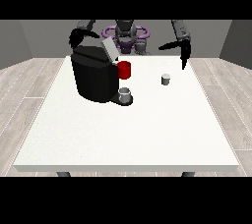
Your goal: Insert the coffee pod into the coffee machine and close the lid
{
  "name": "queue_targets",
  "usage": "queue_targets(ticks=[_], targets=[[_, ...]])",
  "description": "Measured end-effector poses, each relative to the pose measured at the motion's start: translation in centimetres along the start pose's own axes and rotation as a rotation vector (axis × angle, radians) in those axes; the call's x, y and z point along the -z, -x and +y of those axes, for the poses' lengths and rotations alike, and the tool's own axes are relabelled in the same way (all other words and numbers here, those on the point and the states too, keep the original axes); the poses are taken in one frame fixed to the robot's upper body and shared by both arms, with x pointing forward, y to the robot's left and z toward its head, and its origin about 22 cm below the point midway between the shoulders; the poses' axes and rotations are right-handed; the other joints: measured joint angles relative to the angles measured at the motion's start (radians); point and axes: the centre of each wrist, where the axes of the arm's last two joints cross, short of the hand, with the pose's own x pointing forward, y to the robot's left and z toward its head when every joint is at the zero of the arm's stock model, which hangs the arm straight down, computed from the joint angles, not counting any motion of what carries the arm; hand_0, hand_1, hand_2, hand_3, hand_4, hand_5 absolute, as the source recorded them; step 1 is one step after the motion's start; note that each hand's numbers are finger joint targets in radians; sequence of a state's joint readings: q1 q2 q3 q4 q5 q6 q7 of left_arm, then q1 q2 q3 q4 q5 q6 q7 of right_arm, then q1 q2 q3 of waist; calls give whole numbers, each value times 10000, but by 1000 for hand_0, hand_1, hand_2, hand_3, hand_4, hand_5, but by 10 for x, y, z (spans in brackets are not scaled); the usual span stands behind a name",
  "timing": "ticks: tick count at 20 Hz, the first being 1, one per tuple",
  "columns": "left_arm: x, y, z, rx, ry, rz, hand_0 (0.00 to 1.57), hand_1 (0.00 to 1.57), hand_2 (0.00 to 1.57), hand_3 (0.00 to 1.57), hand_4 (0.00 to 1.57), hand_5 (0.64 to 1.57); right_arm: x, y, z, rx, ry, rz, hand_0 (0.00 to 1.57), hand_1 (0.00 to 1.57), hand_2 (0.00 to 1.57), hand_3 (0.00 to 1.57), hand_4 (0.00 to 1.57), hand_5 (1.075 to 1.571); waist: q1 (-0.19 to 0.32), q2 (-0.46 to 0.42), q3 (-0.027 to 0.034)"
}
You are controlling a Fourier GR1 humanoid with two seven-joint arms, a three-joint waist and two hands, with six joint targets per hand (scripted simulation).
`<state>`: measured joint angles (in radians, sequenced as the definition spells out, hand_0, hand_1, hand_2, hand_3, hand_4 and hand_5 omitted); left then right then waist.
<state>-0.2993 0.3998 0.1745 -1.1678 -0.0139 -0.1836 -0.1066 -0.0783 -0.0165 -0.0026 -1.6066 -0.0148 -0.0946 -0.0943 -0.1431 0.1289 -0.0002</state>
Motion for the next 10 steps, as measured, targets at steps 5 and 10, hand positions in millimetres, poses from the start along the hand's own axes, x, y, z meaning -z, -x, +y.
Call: queue_targets(ticks=[5, 10], targets=[[13, 11, 0, 236, -8, 603, 0, 0, 0, 0, 0, 1571, 0, 3, 5, 40, -3, -104, 0, 0, 0, 0, 283, 1571, -52, 182, 0], [19, 22, -3, 860, 91, 1044, 0, 0, 0, 0, 0, 1571, 2, 5, 7, 9, -90, 94, 0, 0, 0, 0, 337, 1571, -53, 352, -2]])
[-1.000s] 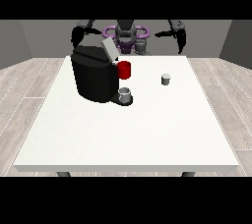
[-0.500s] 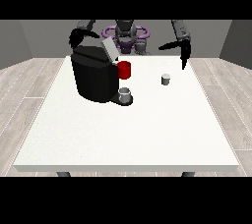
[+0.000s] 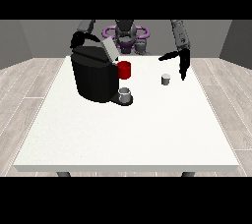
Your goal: Insert the coffee pod into the coffee machine and close the lid
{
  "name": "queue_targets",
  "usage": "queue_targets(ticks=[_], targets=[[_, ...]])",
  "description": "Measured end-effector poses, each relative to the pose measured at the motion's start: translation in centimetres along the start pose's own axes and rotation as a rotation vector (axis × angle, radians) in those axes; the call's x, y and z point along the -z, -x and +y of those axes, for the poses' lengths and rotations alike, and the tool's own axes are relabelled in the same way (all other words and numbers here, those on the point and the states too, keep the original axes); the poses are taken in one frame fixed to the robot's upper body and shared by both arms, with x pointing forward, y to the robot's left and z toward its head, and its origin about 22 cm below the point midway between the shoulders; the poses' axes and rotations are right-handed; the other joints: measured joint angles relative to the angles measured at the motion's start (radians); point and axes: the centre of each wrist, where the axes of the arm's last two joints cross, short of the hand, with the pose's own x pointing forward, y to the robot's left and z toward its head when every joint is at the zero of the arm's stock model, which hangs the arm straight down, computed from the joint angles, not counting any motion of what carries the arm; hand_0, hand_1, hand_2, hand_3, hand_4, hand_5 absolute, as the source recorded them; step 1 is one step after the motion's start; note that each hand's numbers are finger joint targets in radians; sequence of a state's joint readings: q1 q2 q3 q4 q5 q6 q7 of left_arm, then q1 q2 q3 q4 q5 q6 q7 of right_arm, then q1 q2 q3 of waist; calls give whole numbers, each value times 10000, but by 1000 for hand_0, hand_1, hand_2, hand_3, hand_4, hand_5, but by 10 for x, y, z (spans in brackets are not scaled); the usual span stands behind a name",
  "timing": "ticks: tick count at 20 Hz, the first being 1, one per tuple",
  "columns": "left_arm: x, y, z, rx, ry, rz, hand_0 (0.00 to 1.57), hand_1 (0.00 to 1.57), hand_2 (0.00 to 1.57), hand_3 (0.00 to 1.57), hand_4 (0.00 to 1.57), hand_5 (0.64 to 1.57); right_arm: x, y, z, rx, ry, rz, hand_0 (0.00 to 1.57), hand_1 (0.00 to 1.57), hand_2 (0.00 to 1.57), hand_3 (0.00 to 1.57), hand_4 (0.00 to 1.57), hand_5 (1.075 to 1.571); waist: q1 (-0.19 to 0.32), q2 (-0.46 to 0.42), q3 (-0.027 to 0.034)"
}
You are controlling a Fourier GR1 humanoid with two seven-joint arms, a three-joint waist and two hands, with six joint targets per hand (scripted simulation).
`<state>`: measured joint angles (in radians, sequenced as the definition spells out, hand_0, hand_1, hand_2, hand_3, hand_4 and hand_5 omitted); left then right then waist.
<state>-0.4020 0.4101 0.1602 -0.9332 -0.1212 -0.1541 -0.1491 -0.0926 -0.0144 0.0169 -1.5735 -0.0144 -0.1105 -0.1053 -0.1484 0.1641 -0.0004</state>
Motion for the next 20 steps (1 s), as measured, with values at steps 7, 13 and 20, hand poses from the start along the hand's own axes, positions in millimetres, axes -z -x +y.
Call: queue_targets(ticks=[7, 13, 20], targets=[[14, -4, -13, 1081, 452, 252, 223, 223, 529, 222, 0, 1571, 12, 5, -1, -212, 255, 547, 0, 0, 0, 0, 371, 1571, 175, 27, 1], [22, 1, -16, 1668, 419, 611, 615, 615, 738, 477, 0, 1571, 21, 6, 1, -470, 326, 656, 0, 0, 0, 0, 424, 1571, 180, 224, 1], [22, 12, -10, 3104, 461, 761, 547, 547, 697, 454, 0, 1571, 25, 3, 2, -662, 201, 703, 0, 0, 0, 0, 393, 1571, -10, 409, 1]])
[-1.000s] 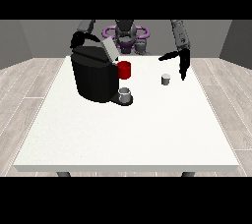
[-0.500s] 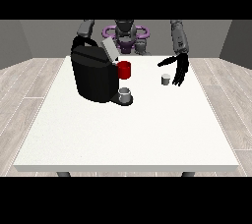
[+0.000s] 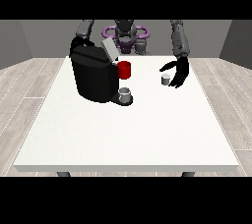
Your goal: Insert the coffee pod into the coffee machine and close the lid
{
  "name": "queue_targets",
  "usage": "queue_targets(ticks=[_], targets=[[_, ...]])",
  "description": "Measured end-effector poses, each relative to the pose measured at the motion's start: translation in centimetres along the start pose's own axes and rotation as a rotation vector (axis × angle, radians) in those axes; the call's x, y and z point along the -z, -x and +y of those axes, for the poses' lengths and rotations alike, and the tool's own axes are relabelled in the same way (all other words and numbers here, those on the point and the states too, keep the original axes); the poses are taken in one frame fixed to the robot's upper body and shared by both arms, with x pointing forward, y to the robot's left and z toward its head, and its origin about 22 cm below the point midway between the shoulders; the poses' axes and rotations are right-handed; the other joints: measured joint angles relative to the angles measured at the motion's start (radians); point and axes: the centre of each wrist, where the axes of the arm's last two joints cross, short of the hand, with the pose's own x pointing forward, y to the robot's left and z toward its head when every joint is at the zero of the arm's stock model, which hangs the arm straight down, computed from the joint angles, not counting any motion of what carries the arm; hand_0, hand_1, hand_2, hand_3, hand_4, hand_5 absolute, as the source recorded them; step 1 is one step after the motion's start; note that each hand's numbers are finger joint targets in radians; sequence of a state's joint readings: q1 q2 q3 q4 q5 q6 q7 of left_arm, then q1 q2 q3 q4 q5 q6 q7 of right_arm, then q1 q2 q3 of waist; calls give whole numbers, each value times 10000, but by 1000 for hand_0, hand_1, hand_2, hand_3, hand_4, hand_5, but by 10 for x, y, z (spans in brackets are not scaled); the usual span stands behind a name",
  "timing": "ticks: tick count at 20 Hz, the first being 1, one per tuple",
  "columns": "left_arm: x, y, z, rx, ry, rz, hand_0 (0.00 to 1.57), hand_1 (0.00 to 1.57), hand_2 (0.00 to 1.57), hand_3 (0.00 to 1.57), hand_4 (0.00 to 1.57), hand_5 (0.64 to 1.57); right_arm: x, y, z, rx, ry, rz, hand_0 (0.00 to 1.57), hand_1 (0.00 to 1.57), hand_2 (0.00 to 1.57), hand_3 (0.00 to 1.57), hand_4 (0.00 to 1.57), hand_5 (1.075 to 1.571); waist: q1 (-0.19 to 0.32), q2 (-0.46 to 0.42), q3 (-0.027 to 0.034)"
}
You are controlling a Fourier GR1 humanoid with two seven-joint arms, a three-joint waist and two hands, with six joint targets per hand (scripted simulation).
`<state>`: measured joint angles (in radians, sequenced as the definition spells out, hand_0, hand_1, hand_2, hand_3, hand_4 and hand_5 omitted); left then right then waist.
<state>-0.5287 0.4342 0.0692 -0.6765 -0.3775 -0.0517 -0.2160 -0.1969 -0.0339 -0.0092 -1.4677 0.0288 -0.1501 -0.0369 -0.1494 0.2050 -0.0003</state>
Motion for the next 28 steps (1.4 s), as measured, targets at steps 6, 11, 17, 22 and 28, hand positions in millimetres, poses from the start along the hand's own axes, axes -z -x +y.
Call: queue_targets(ticks=[6, 11, 17, 22, 28], targets=[[5, 0, 0, 887, -483, -247, 719, 719, 864, 649, 229, 1571, 0, -2, 5, 38, -58, 49, 0, 0, 0, 0, 434, 1571, -103, 78, 4], [11, -6, -2, 1226, -984, -533, 836, 836, 974, 748, 380, 1571, 0, -1, 6, 20, -17, 46, 0, 0, 0, 0, 487, 1571, -138, 128, 7], [12, -3, -3, 2160, -1157, -788, 970, 970, 1054, 793, 319, 1571, 0, 2, 8, 183, 50, 22, 0, 0, 0, 0, 492, 1571, -147, 201, 18], [16, -6, 0, 2666, -1060, -752, 1266, 1266, 1399, 1363, 507, 1571, 5, -2, 4, 354, 35, -47, 0, 0, 0, 0, 535, 1571, -187, 223, 15], [26, -26, 13, 2569, -672, -1715, 1400, 1400, 1423, 1364, 595, 1571, 2, 7, 0, 357, 175, 435, 0, 0, 0, 0, 424, 1571, -128, -127, 7]])
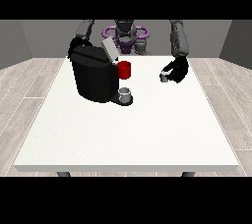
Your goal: Insert the coffee pod into the coffee machine and close the lid
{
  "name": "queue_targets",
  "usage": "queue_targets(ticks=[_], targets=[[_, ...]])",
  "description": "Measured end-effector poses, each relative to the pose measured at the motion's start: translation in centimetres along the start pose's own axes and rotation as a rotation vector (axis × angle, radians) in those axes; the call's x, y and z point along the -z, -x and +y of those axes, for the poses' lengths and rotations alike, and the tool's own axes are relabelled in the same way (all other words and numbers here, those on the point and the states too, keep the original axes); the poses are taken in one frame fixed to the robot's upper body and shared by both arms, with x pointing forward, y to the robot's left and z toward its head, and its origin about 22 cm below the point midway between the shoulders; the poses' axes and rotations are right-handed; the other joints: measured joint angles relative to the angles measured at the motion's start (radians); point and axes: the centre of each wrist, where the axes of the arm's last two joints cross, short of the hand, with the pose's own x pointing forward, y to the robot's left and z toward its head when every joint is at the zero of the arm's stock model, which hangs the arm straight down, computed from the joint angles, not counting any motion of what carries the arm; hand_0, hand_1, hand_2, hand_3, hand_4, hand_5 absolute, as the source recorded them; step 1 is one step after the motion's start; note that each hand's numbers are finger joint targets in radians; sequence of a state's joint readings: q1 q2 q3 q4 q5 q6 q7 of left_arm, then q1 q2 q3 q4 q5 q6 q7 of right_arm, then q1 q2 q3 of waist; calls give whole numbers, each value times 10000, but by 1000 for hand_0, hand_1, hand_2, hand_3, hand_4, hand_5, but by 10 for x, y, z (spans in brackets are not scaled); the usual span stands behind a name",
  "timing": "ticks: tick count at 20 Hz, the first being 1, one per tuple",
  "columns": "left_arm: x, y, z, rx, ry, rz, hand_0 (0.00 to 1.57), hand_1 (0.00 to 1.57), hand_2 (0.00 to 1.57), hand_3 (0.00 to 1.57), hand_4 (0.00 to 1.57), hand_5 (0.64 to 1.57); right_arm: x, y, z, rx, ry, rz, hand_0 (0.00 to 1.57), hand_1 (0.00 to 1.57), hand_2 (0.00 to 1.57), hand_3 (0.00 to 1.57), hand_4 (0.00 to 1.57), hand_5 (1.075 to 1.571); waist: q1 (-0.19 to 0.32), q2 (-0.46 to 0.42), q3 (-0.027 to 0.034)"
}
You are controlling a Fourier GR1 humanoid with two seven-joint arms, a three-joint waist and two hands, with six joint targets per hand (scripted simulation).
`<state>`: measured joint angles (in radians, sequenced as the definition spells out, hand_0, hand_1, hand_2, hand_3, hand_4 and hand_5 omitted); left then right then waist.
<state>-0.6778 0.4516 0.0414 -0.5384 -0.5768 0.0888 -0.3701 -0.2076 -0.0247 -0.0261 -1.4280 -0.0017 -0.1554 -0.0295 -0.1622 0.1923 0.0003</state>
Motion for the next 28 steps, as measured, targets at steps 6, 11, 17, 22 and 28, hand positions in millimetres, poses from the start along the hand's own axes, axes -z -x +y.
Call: queue_targets(ticks=[6, 11, 17, 22, 28], targets=[[21, -34, 16, -148, 271, -980, 1258, 1258, 1321, 1297, 529, 1571, 3, 17, -7, 164, 281, 479, 0, 0, 0, 0, 459, 1571, 224, -403, -2], [39, -64, 47, -34, 385, -1535, 1272, 1272, 1342, 1293, 548, 1571, 5, 22, -3, 69, 107, 709, 0, 0, 0, 0, 468, 1571, 142, -629, 0], [55, -101, 61, -42, 188, -1866, 1272, 1272, 1342, 1293, 548, 1571, 13, 19, 4, 90, -148, 490, 0, 0, 0, 0, 492, 1571, -27, -524, 0], [61, -117, 76, -38, -154, -1825, 1017, 1017, 1206, 1226, 503, 1571, 11, 20, 7, 186, -449, 411, 0, 0, 0, 0, 496, 1571, -333, -573, -2], [71, -147, 115, -291, -827, -1756, 1255, 1255, 1287, 1219, 471, 1571, 16, 9, 15, 312, -759, -51, 0, 0, 0, 0, 526, 1571, -758, -314, -1]])
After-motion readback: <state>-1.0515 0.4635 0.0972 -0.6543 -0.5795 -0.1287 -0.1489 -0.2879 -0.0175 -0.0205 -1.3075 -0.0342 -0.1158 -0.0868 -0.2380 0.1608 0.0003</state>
